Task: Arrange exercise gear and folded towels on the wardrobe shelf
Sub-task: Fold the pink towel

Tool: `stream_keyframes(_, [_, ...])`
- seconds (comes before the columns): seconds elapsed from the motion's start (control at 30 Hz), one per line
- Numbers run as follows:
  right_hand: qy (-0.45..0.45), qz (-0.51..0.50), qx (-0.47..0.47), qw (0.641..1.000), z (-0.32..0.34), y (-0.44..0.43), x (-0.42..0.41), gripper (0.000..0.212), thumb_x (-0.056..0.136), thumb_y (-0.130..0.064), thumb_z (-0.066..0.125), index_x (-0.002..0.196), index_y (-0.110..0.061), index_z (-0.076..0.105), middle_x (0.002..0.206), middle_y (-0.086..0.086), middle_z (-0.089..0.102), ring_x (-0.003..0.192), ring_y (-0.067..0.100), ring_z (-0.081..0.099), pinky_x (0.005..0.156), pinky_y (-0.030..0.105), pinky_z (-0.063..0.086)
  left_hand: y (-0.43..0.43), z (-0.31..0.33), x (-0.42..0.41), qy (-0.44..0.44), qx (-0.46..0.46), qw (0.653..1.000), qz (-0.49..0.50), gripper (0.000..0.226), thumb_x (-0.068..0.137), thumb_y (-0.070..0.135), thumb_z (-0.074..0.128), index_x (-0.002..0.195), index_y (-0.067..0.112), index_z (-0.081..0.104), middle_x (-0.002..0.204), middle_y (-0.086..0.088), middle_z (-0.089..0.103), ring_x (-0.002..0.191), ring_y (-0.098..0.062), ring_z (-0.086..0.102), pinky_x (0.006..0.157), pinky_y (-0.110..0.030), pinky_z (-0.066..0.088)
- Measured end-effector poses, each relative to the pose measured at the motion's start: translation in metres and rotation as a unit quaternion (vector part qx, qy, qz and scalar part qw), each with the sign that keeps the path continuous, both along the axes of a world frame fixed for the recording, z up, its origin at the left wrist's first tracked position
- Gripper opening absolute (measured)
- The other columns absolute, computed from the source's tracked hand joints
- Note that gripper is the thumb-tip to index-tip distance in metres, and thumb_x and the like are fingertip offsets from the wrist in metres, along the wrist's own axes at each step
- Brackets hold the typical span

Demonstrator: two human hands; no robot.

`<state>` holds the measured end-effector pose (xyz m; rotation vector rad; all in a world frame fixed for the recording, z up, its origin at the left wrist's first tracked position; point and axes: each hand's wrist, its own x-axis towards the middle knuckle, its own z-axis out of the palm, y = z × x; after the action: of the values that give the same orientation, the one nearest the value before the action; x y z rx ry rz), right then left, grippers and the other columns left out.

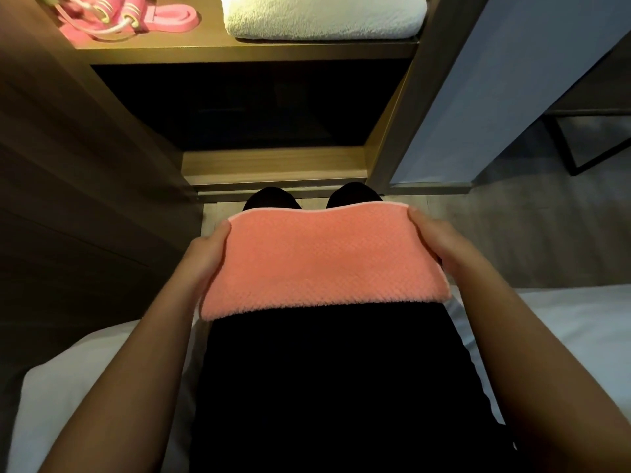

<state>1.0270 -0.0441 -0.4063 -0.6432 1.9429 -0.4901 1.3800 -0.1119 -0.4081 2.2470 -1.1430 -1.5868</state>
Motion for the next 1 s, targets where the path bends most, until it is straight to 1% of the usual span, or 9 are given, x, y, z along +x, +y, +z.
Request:
stream_keyframes(0.1, [0.008,-0.042,-0.025,0.999,-0.004,-0.012,0.008,0.042,0.099,-0.053,0.039,0.096,-0.019,0.064,0.095,0.004,0.066,0.082,0.019,0.062,0.064,0.031,0.046,-0.012,-0.004,-0.007,-0.047,-0.083,0.995,0.036,0.044,0.099,0.050,0.041,0.109,0.013,0.061,0.099,-0.009,0.061,0.083,-0.021,0.057,0.066,-0.033,0.042])
stream_keyframes(0.2, [0.036,-0.059,-0.041,0.997,-0.009,-0.013,0.010,0.041,0.101,-0.047,0.038,0.098,-0.016,0.064,0.095,0.006,0.063,0.078,0.016,0.056,0.067,0.032,0.043,-0.014,-0.012,-0.005,-0.048,-0.120,0.989,0.072,0.032,0.099,0.043,0.046,0.095,0.015,0.062,0.096,-0.006,0.060,0.077,-0.016,0.053,0.061,-0.030,0.039])
stream_keyframes(0.3, [0.031,-0.065,-0.055,0.996,-0.010,-0.006,0.009,0.045,0.100,-0.049,0.039,0.116,-0.015,0.063,0.107,0.006,0.063,0.088,0.017,0.058,0.071,0.033,0.044,-0.008,-0.010,-0.002,-0.015,-0.060,0.993,0.098,0.033,0.097,0.049,0.047,0.105,0.019,0.058,0.095,-0.005,0.059,0.081,-0.020,0.054,0.062,-0.031,0.040])
stream_keyframes(0.37, [0.010,-0.064,-0.040,0.997,-0.005,0.001,0.006,0.050,0.099,-0.051,0.040,0.126,-0.013,0.059,0.113,0.005,0.061,0.088,0.018,0.056,0.069,0.031,0.042,-0.003,-0.006,0.003,0.002,-0.001,0.997,0.083,0.045,0.095,0.057,0.046,0.103,0.015,0.058,0.096,-0.008,0.060,0.082,-0.023,0.056,0.062,-0.032,0.040])
stream_keyframes(0.5, [-0.022,-0.046,0.009,0.999,0.001,0.020,-0.002,0.049,0.098,-0.053,0.042,0.123,-0.013,0.057,0.112,0.008,0.058,0.091,0.022,0.057,0.077,0.035,0.043,0.016,-0.004,0.016,0.026,0.061,0.997,0.032,0.053,0.095,0.064,0.037,0.107,0.015,0.054,0.101,-0.010,0.058,0.093,-0.029,0.056,0.069,-0.038,0.043])
stream_keyframes(0.63, [0.098,0.029,-0.048,0.994,-0.006,0.037,0.006,0.040,0.103,-0.041,0.038,0.096,-0.011,0.063,0.104,0.014,0.064,0.074,0.015,0.053,0.064,0.029,0.039,0.033,-0.009,0.016,-0.044,-0.080,0.996,-0.016,0.040,0.102,0.044,0.037,0.093,0.010,0.057,0.090,-0.008,0.056,0.080,-0.020,0.054,0.061,-0.033,0.040])
stream_keyframes(0.7, [0.140,0.045,-0.072,0.987,-0.005,0.040,0.009,0.046,0.103,-0.038,0.038,0.101,-0.002,0.067,0.101,0.018,0.065,0.077,0.020,0.056,0.067,0.030,0.041,0.035,-0.008,0.015,-0.067,-0.132,0.989,-0.025,0.038,0.103,0.041,0.038,0.085,0.012,0.056,0.086,-0.008,0.055,0.076,-0.017,0.052,0.058,-0.030,0.036])
stream_keyframes(0.87, [0.123,0.083,-0.041,0.988,-0.001,0.044,0.004,0.053,0.103,-0.041,0.037,0.107,0.004,0.065,0.097,0.017,0.061,0.084,0.028,0.057,0.072,0.033,0.039,0.039,-0.012,0.018,-0.048,-0.110,0.992,-0.027,0.041,0.102,0.048,0.034,0.091,0.014,0.055,0.090,-0.005,0.056,0.084,-0.019,0.054,0.066,-0.033,0.041])
stream_keyframes(1.0, [0.177,0.129,-0.029,0.975,-0.005,0.056,0.004,0.053,0.104,-0.039,0.033,0.080,0.000,0.061,0.077,0.011,0.057,0.078,0.026,0.054,0.065,0.031,0.037,0.055,-0.021,0.023,-0.077,-0.120,0.989,-0.036,0.042,0.101,0.046,0.037,0.095,0.012,0.061,0.097,-0.011,0.061,0.083,-0.019,0.056,0.068,-0.035,0.043])
